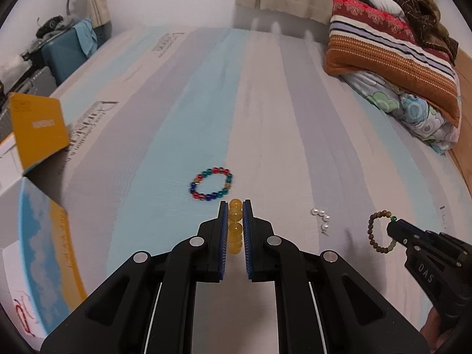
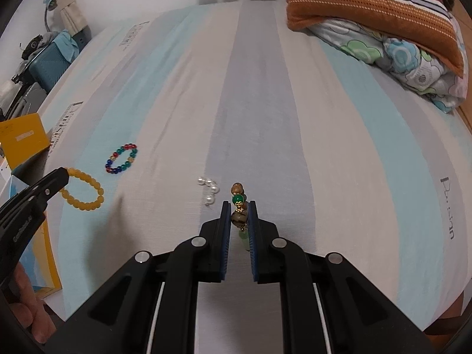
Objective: Organize jewelry
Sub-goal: 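Carry the yellow and wooden bead bracelets over the white box with both tools, then open both tools to drop the bracelets into the box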
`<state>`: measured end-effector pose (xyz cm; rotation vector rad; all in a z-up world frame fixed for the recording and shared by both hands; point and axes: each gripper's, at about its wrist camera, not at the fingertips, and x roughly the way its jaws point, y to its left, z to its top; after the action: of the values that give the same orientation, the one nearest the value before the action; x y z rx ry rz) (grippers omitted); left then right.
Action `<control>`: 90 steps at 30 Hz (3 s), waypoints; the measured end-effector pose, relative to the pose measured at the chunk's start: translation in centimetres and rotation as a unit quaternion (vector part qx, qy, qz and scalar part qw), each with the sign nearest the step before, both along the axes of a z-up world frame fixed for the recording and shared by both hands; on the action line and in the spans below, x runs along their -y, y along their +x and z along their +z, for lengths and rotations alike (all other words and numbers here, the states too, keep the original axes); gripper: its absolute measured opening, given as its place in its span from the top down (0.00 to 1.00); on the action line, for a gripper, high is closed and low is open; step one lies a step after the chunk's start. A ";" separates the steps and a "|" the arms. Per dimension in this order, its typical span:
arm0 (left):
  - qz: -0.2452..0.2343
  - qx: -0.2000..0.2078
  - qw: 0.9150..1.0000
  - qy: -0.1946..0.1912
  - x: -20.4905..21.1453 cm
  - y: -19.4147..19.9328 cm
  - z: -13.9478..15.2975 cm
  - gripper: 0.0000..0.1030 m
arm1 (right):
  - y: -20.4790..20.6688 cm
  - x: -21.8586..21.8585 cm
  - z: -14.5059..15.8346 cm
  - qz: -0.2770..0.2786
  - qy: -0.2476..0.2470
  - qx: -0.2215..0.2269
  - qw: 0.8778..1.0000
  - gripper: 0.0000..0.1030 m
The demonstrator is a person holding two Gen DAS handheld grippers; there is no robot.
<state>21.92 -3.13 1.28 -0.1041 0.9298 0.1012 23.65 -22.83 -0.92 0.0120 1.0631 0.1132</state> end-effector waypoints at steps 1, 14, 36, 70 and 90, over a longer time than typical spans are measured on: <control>0.002 0.002 1.000 0.000 -0.1 -0.2 0.2 0.91 | -0.1 -0.3 0.3 0.001 0.000 0.003 1.000 0.90; 0.040 0.015 0.999 0.013 -5.8 -4.6 3.2 0.91 | -2.3 -6.7 3.7 0.049 0.006 0.034 0.998 0.90; 0.118 0.038 0.992 0.006 -15.1 -14.9 6.9 0.91 | -6.7 -18.3 7.4 0.128 0.014 0.066 0.989 0.90; 0.255 0.019 0.966 0.029 -30.3 -28.0 7.5 0.91 | -17.3 -36.9 9.3 0.281 0.042 0.086 0.955 0.90; 0.289 -0.034 0.956 0.024 -35.1 -29.1 2.1 0.91 | -19.5 -44.4 2.2 0.338 0.014 0.005 0.941 0.90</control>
<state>-7.21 32.00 3.41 -0.3278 0.9419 0.6733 4.10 21.57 1.30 -0.3325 1.0188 0.7501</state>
